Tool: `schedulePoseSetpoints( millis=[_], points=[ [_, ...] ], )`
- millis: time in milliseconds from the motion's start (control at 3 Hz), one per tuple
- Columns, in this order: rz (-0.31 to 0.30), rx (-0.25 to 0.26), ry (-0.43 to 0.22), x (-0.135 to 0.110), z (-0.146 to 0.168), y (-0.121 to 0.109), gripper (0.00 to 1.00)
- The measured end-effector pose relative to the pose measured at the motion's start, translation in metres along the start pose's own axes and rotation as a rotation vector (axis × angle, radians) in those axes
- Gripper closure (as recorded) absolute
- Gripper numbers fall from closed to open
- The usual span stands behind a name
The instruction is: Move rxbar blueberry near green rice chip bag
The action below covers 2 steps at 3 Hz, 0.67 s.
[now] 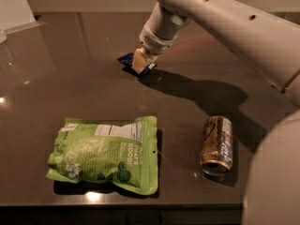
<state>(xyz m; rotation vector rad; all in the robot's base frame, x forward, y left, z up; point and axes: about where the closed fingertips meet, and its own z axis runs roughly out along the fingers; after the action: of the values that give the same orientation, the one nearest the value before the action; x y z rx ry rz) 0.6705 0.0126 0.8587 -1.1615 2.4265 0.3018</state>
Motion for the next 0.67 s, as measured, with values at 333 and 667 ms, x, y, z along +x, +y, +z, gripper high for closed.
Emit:
schedulePoseSetpoints(
  millis=[333, 667],
  points=[
    [-0.024, -0.072, -0.066, 0.016, -0.037, 0.025, 1.0],
    [-0.043, -0.139, -0.089, 0.034, -0.06, 0.048, 1.0]
  ],
)
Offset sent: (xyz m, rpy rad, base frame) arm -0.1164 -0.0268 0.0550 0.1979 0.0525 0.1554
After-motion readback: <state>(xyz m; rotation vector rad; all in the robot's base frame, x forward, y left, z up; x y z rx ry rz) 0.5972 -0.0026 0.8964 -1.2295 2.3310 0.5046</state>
